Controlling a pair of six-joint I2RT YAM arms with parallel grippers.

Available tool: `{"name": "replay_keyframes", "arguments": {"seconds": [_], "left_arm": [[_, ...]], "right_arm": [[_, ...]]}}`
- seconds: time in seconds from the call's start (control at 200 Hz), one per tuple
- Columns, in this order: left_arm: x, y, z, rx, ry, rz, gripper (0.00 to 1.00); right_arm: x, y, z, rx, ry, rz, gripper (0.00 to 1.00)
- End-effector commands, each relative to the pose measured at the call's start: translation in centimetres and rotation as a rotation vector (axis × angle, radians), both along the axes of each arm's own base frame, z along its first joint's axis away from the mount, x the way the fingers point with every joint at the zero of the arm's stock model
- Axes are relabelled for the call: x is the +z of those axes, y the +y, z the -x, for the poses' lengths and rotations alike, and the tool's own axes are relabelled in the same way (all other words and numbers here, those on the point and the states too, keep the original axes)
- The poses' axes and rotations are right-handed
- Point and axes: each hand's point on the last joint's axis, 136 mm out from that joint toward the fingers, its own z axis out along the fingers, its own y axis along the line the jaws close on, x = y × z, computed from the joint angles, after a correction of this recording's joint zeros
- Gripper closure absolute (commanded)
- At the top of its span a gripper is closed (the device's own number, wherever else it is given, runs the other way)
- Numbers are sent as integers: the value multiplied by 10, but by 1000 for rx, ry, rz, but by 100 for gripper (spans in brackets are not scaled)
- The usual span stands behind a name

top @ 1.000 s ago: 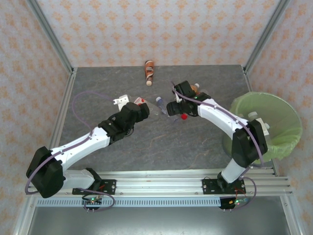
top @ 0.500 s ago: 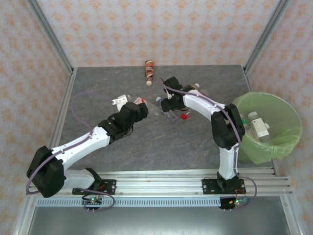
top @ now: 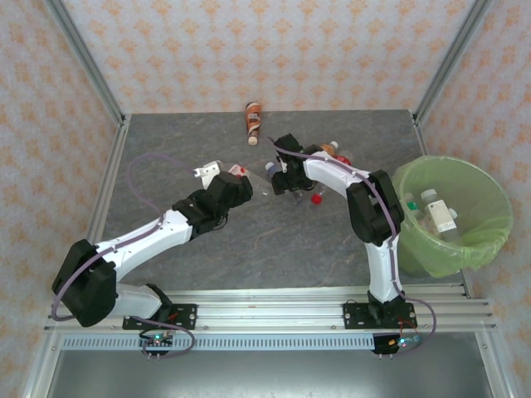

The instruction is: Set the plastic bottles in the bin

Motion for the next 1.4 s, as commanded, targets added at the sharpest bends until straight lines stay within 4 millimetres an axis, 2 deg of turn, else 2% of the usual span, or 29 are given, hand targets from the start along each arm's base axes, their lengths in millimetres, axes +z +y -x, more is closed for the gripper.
{"name": "replay_keyframes", "arguments": {"seconds": [0.0,0.14,0.285,0.55,0.736,1.016,1.396], "left_arm": [[6,4,-5,28,0,-9,0],[5,4,-4,26,6,-13,0],[7,8,-2,37,-1,-16,0],[7,10,0,45,-2,-13,0],[7,13,3,55,-8,4,0],[9,23,7,106,-30,18,0],[5,17,6,86,-20,51,0]], "right_arm": [[-9,-1,-3,-6,17,37,31],[-15,4,-10,4,22,40,31],[-13,6,-15,13,14,39,34],[4,-2,-13,28,-36,62,42],[28,-6,-10,-6,-106,17,46],[61,-8,5,-43,-198,-103,51],[119,-17,21,-73,-386,-247,58]]}}
